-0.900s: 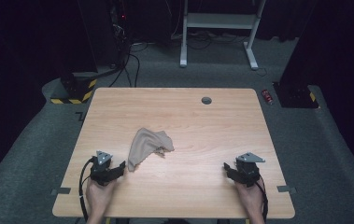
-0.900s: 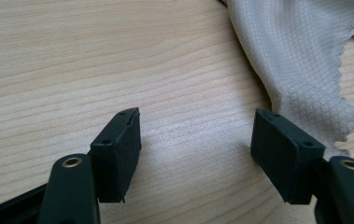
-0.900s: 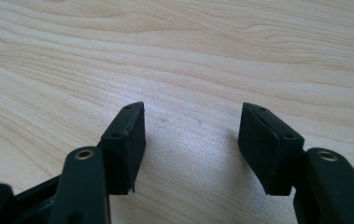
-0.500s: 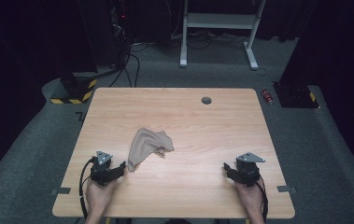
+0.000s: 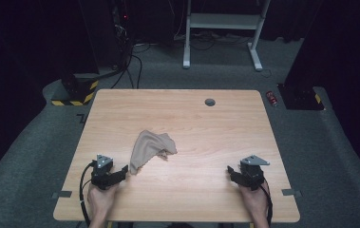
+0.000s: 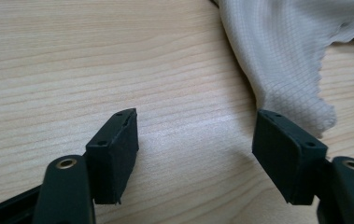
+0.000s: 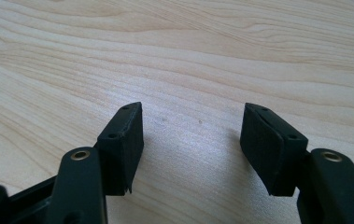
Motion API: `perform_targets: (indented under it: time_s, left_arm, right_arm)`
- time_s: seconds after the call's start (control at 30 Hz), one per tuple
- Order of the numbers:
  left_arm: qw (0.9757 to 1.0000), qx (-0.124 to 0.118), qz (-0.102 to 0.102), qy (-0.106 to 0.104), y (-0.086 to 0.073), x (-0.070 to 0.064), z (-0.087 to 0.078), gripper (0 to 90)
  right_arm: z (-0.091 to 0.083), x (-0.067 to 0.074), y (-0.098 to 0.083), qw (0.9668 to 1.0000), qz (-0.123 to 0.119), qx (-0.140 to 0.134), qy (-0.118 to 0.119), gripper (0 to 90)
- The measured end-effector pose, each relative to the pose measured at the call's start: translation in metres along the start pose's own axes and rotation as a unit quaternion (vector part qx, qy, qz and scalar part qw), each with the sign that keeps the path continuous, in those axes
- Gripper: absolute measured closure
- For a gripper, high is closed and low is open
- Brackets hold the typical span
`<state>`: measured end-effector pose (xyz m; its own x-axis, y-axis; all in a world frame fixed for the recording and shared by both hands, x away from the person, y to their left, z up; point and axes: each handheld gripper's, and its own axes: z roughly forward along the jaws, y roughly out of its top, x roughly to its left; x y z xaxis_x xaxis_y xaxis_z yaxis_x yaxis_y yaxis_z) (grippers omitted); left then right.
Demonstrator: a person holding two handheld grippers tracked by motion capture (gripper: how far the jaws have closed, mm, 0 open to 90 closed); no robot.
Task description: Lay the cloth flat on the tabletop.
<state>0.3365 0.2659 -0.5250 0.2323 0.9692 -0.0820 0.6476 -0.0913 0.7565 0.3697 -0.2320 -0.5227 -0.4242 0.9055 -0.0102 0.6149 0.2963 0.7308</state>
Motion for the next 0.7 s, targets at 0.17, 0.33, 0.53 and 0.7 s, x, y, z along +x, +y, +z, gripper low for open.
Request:
perform_targets:
  time_s: [0.17, 0.33, 0.53, 0.7]
  left_arm:
    - [0.9992, -0.024, -0.016, -0.028, 0.003, -0.001, -0.006, 33.8]
    - [0.9982, -0.032, -0.018, -0.047, 0.009, -0.007, -0.008, 33.7]
    - [0.9971, -0.033, 0.005, -0.069, 0.023, -0.023, -0.003, 33.6]
    - [0.9959, -0.02, 0.033, -0.081, 0.038, -0.041, 0.008, 32.8]
  right_arm:
    - [0.0, 0.0, 0.0, 1.0, 0.0, 0.0, 0.0, 39.3]
    - [0.0, 0.0, 0.0, 1.0, 0.0, 0.0, 0.0, 39.3]
    - [0.0, 0.0, 0.0, 1.0, 0.0, 0.0, 0.0, 39.2]
    - [0.0, 0.0, 0.0, 1.0, 0.0, 0.0, 0.0, 39.2]
